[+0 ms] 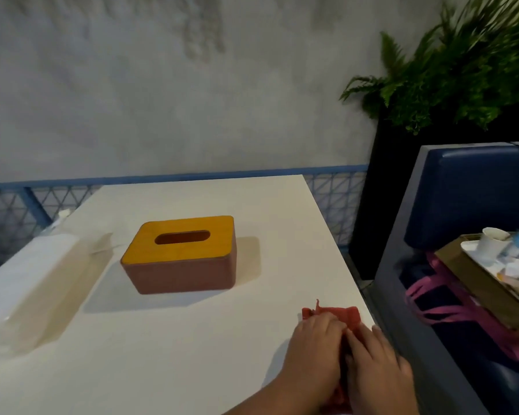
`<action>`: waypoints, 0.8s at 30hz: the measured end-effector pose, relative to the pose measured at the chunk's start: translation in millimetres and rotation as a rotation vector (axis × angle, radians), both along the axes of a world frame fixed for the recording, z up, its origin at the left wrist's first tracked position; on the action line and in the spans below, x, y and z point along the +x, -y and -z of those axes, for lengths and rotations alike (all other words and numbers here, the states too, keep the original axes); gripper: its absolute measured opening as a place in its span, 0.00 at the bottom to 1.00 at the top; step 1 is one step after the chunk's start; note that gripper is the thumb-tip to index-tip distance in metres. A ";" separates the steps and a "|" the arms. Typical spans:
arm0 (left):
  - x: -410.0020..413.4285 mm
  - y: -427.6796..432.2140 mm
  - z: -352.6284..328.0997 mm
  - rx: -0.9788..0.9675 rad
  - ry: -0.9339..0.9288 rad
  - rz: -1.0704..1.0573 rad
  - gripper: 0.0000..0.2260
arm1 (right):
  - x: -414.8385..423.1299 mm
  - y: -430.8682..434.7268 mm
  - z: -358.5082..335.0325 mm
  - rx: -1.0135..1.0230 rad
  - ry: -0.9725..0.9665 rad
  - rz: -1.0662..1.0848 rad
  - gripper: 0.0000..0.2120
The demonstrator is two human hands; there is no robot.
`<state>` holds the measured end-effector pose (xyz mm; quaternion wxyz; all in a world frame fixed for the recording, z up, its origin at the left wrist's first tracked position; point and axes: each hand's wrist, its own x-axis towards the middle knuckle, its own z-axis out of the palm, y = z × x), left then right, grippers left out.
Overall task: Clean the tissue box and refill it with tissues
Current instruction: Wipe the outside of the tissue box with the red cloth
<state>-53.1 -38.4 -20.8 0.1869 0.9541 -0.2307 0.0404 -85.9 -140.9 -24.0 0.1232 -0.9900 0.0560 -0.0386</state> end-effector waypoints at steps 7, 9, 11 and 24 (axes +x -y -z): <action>7.1 -1.3 15.7 0.110 -0.015 0.077 0.16 | 3.6 14.7 38.2 -0.001 0.104 -0.041 0.27; 5.0 -5.0 11.7 0.153 -0.084 0.064 0.19 | 2.2 18.0 43.7 0.003 0.039 -0.045 0.29; 3.2 -11.3 11.7 0.159 -0.120 0.071 0.21 | -0.9 20.7 42.1 -0.087 -0.103 -0.086 0.30; 1.7 -105.4 -27.0 0.062 -0.023 -0.054 0.24 | 33.9 -38.9 -49.9 -0.075 -0.265 -0.101 0.30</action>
